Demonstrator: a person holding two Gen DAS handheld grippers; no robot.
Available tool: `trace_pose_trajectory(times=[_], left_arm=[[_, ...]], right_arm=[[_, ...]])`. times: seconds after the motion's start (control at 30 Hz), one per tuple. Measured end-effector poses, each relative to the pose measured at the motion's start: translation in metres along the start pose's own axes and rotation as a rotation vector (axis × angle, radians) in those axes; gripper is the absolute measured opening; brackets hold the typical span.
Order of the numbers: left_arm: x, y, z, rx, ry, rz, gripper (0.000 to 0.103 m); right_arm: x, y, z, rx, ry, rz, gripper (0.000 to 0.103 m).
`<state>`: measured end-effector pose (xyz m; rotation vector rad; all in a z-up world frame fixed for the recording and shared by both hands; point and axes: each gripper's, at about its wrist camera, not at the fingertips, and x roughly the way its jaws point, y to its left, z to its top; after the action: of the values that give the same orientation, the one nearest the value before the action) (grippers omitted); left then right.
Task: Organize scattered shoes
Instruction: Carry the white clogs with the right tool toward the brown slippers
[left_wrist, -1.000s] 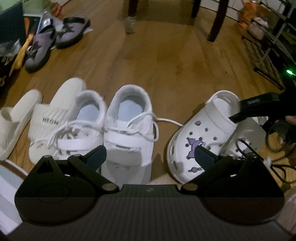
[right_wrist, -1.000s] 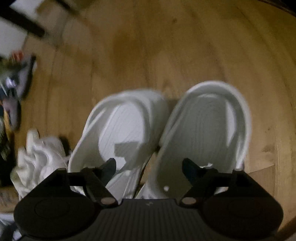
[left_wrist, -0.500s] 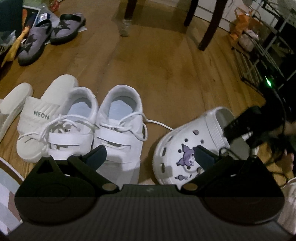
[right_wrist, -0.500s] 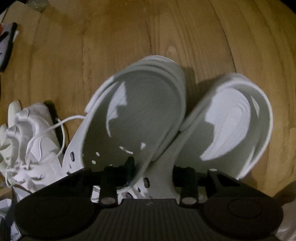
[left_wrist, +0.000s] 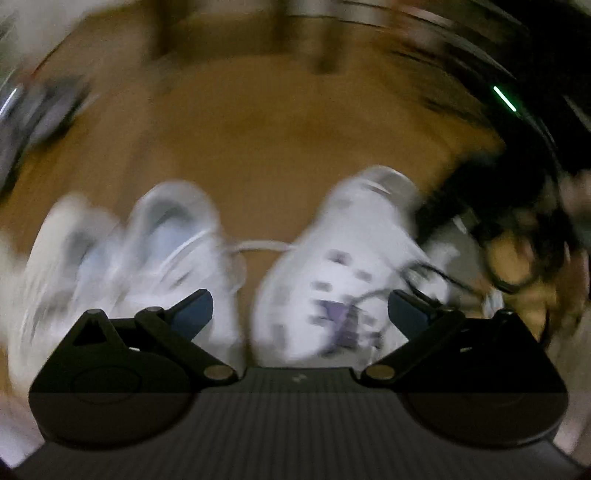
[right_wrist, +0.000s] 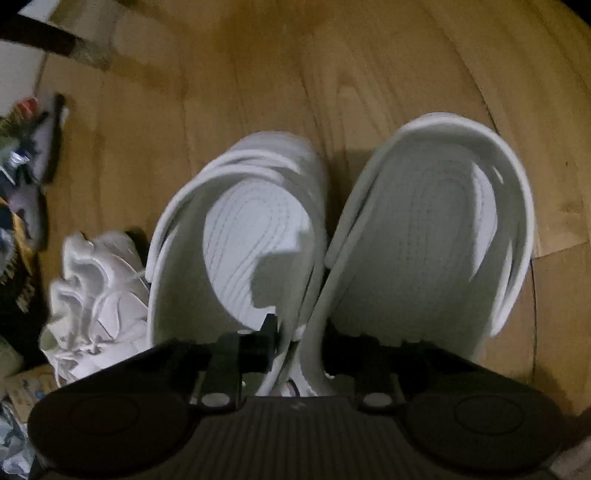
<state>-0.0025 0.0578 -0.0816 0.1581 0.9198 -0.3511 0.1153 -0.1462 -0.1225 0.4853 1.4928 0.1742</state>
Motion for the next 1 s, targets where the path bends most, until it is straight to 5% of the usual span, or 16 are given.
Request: trace_pose_trajectory(times=[0.07, 0.33, 0.43, 0.73, 0.83, 1.0], left_arm=[[0.018, -0.024, 0.002, 0.142, 0.014, -0.003, 0.101], [0.013, -0.056, 0.031, 0.112, -0.063, -0.098, 0.1], [0.011, -0.077, 0.048, 0.193, -0.109, -0.083, 0.1], [0.017, -0.132, 0.101, 0.341, -0.157, -0.116, 0.1], [0.022, -0.147, 0.112, 0.351, -0.159, -0.143, 0.1], [0.033, -0.161, 0.117, 0.307, -0.14, -0.154, 0.1]], right_arm=[[-0.008, -0.007, -0.006, 0.008, -0.03, 0.025, 0.024], [-0.034, -0.062, -0.009, 0.165, -0.023, 0.201, 0.024], [-0.047, -0.086, -0.004, 0.206, -0.051, 0.231, 0.024], [-0.094, -0.153, 0.039, 0.3, -0.192, 0.241, 0.023], [-0.114, -0.178, 0.047, 0.368, -0.223, 0.241, 0.009], [-0.145, -0.213, 0.062, 0.407, -0.265, 0.175, 0.008]])
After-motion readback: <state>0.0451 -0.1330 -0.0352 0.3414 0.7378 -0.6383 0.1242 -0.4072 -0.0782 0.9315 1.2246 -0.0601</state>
